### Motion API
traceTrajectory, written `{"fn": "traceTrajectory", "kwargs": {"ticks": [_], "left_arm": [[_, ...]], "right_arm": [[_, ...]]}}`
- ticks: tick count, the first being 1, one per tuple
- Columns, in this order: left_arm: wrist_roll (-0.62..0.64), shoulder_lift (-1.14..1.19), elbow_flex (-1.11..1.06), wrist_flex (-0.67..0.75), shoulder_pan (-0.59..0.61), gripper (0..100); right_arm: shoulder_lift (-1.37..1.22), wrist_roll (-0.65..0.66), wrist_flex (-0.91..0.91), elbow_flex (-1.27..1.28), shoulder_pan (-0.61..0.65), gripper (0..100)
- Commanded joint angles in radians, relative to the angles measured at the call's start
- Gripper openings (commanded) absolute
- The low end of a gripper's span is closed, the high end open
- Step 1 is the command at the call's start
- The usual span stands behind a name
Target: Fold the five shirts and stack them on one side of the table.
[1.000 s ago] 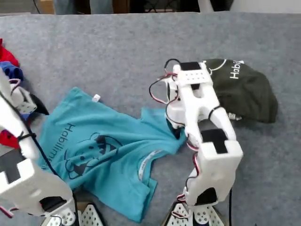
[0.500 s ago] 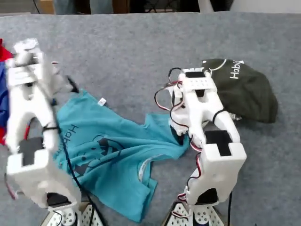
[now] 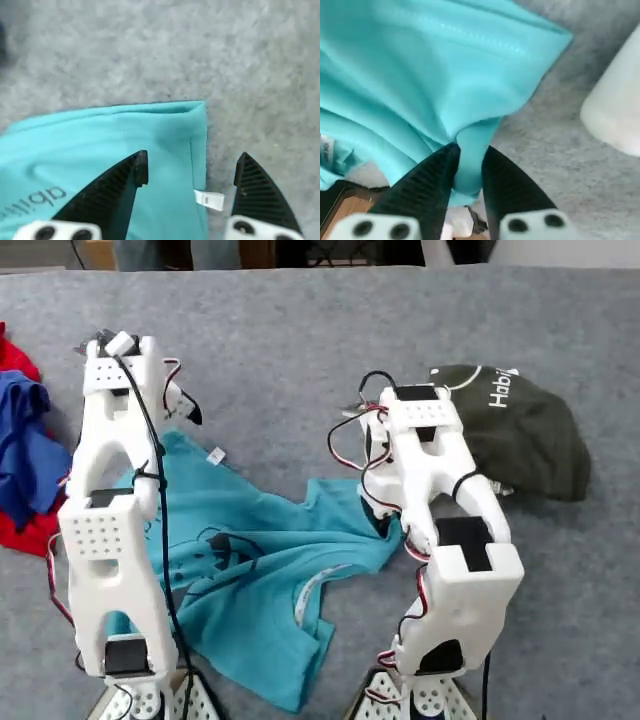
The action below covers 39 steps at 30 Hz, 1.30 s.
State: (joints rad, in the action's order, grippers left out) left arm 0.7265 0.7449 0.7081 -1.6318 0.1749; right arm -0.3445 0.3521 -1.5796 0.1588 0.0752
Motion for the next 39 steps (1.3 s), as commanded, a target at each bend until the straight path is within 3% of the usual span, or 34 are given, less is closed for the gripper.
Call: {"fn": "traceTrajectory", "kwargs": {"ticks": [1, 9, 27, 39], "left_arm": [[0.092, 0.043, 0.193, -0.089, 0.008, 29], [0.135, 0.186, 0.341, -0.127, 0.01, 20], [0.135, 0.204, 0.331, -0.032, -0.001, 20], [0.135, 0.35, 0.412, -0.037, -0.024, 19]], "right_arm": [[0.015, -0.009, 0.038, -0.042, -0.006, 4.7], [0.015, -0.009, 0.087, -0.039, -0.006, 4.6], [0.015, -0.009, 0.091, -0.038, -0.006, 4.6], [0.015, -0.064, 0.12, -0.038, -0.008, 4.6]]}}
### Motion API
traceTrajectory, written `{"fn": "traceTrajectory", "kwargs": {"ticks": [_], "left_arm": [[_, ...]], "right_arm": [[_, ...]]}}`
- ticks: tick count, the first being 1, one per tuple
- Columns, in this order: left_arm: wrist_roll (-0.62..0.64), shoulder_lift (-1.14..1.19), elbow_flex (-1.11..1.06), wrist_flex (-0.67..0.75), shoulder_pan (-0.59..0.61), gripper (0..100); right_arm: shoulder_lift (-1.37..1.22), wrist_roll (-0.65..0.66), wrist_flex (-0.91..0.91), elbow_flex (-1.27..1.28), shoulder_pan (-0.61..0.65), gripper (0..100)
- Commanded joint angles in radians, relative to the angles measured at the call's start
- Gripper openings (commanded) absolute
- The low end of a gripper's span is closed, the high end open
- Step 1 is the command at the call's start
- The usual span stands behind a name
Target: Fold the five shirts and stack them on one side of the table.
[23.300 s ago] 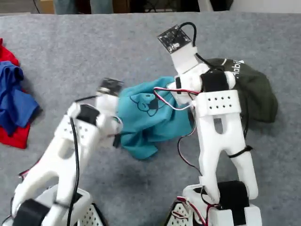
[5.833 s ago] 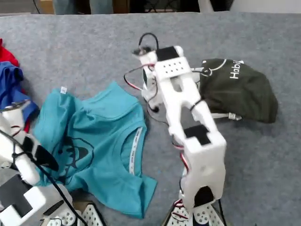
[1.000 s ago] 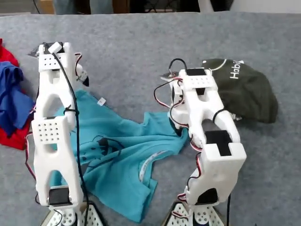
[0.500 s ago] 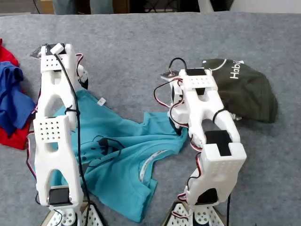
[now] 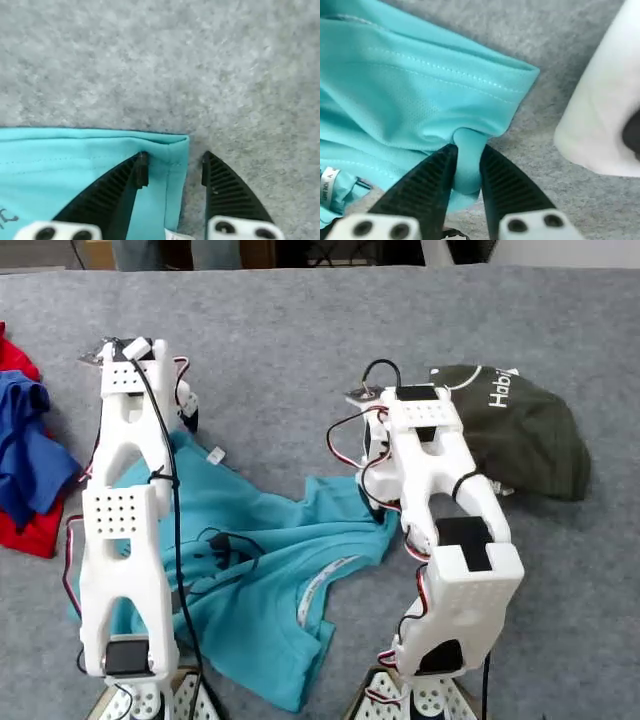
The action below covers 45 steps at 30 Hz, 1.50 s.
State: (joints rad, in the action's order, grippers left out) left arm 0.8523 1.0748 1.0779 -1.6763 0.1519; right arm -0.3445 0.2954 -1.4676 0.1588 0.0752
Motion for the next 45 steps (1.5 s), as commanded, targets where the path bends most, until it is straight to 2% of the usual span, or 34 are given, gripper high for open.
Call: {"fn": "traceTrajectory", "kwargs": {"ticks": [1, 5, 8, 12, 14, 17, 21, 24, 29, 36, 40, 43, 45], "left_arm": [[0.009, 0.032, 0.053, 0.005, -0.001, 19], [0.008, 0.066, 0.064, 0.005, 0.012, 11], [-0.048, 0.071, 0.064, 0.005, 0.015, 3], [-0.054, 0.066, 0.067, 0.002, 0.033, 3], [-0.057, 0.049, 0.114, -0.048, 0.048, 3], [-0.123, 0.018, 0.171, -0.086, 0.07, 3], [-0.172, -0.055, 0.166, -0.086, 0.128, 3], [-0.216, -0.138, 0.059, -0.086, 0.166, 3], [-0.339, -0.29, -0.236, -0.086, 0.188, 3], [-0.496, -0.44, -0.593, -0.081, 0.196, 3], [-0.56, -0.505, -0.688, -0.08, 0.226, 3], [-0.62, -0.534, -0.722, -0.08, 0.266, 3], [-0.663, -0.551, -0.745, -0.08, 0.305, 3]], "right_arm": [[0.015, -0.008, 0.008, -0.038, -0.008, 4.6], [0.015, -0.008, 0.008, -0.038, -0.008, 4.6], [0.015, -0.008, 0.008, -0.038, -0.008, 4.6], [0.015, -0.003, 0.005, -0.042, -0.006, 4.6], [0.025, -0.008, 0.002, -0.048, -0.006, 4.6], [0.041, -0.008, -0.06, -0.09, -0.006, 4.7], [0.07, 0.008, -0.169, -0.168, 0.006, 12.2], [0.094, 0.021, -0.229, -0.242, 0.038, 16.3], [0.074, 0.015, -0.242, -0.371, 0.13, 16.2], [-0.131, -0.249, -0.227, -0.607, 0.163, 16.2], [-0.283, -0.318, -0.275, -0.7, 0.166, 15.5], [-0.361, -0.354, -0.275, -0.751, 0.153, 7.0], [-0.377, -0.359, -0.298, -0.777, 0.152, 6.0]]}}
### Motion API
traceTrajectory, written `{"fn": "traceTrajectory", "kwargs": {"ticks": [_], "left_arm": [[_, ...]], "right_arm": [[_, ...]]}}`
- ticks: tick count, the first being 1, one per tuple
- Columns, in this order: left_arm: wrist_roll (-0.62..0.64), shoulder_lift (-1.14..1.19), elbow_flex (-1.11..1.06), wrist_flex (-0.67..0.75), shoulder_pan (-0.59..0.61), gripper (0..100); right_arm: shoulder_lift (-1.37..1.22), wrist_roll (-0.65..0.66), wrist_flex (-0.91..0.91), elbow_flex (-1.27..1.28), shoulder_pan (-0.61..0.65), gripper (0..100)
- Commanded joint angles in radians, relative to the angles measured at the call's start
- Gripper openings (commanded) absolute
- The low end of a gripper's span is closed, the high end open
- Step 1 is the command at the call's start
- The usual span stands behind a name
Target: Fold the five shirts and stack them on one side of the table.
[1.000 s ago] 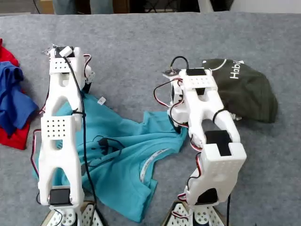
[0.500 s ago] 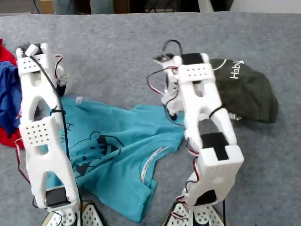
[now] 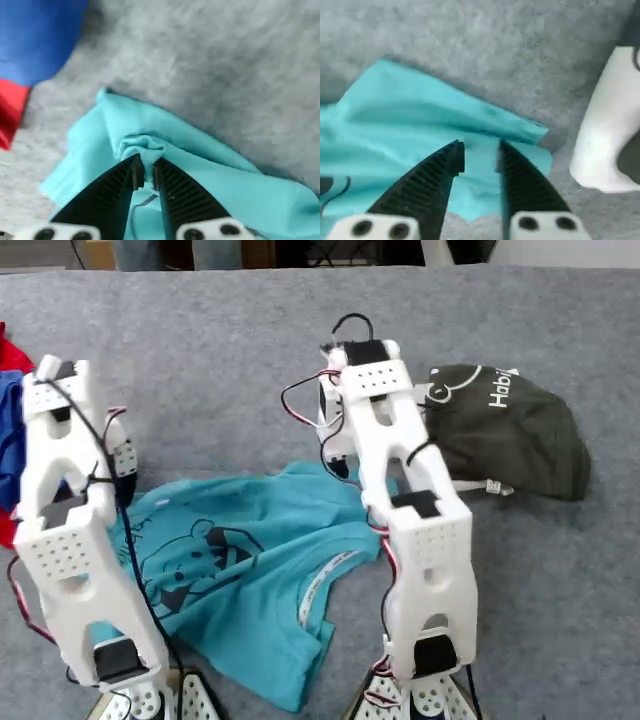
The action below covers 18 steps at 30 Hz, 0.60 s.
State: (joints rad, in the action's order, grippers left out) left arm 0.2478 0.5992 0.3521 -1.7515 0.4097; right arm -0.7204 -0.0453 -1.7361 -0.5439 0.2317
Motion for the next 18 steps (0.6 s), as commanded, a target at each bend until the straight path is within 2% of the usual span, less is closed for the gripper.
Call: {"fn": "traceTrajectory", "kwargs": {"ticks": [1, 7, 12, 18], "left_arm": [[-0.089, -0.086, -0.03, -0.005, 0.065, 3], [-0.279, -0.138, -0.12, -0.005, 0.165, 3], [-0.382, -0.147, -0.254, -0.005, 0.209, 3], [-0.419, -0.152, -0.352, 0.026, 0.203, 3]], "right_arm": [[0.012, -0.02, -0.031, -0.076, -0.005, 6.4], [0.15, -0.012, -0.008, -0.002, 0.017, 6.4], [0.09, -0.018, 0.12, 0.004, 0.023, 6.4], [-0.053, 0.038, 0.141, -0.084, 0.084, 8.7]]}}
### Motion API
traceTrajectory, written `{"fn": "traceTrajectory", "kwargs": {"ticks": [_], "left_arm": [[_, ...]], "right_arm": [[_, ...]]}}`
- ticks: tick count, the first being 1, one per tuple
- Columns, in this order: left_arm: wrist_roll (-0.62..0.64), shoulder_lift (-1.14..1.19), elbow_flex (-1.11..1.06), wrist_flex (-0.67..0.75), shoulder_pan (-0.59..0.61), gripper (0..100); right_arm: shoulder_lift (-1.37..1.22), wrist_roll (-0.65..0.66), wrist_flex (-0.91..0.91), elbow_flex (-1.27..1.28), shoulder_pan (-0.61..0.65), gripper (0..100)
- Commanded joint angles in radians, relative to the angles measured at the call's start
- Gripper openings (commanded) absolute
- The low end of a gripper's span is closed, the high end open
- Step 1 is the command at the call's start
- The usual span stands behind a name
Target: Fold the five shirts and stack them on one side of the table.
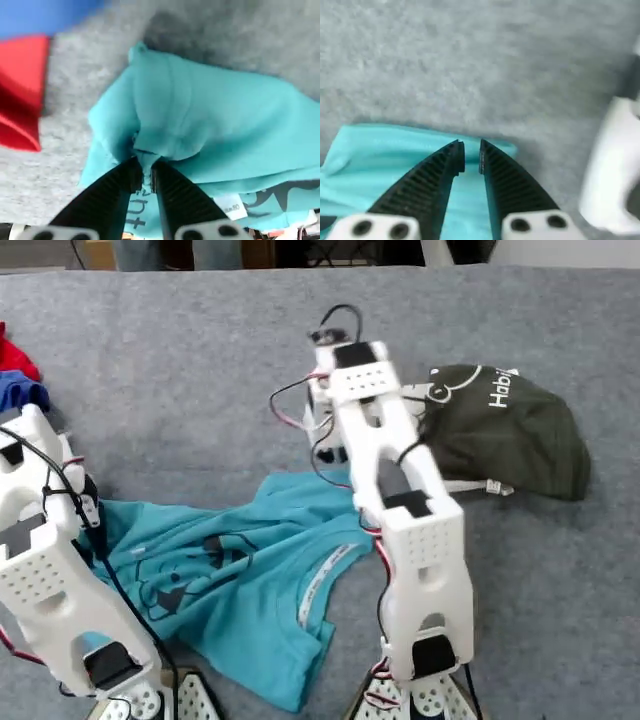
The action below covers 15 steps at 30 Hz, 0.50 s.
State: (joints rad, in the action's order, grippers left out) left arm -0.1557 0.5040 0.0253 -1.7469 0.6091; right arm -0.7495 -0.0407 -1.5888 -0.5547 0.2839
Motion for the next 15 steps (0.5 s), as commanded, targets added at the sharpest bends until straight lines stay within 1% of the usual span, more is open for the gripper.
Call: {"fn": "traceTrajectory", "kwargs": {"ticks": [1, 3, 5, 9, 12, 15], "left_arm": [[-0.015, -0.057, -0.039, 0.034, 0.007, 3], [-0.015, -0.057, -0.062, 0.051, 0.012, 3], [-0.018, -0.057, -0.088, 0.069, 0.013, 3], [-0.015, -0.057, -0.116, 0.094, 0.013, 3], [-0.014, -0.057, -0.117, 0.101, 0.013, 3], [-0.014, -0.057, -0.116, 0.103, 0.013, 3]], "right_arm": [[-0.045, 0.054, -0.028, -0.093, 0.044, 11.5], [-0.084, 0.098, -0.046, -0.127, 0.068, 17.8], [-0.11, 0.149, -0.051, -0.154, 0.083, 21.6], [-0.127, 0.201, -0.041, -0.186, 0.112, 21.7], [-0.157, 0.201, -0.006, -0.191, 0.13, 18.4], [-0.205, 0.219, -0.002, -0.193, 0.147, 9.7]]}}
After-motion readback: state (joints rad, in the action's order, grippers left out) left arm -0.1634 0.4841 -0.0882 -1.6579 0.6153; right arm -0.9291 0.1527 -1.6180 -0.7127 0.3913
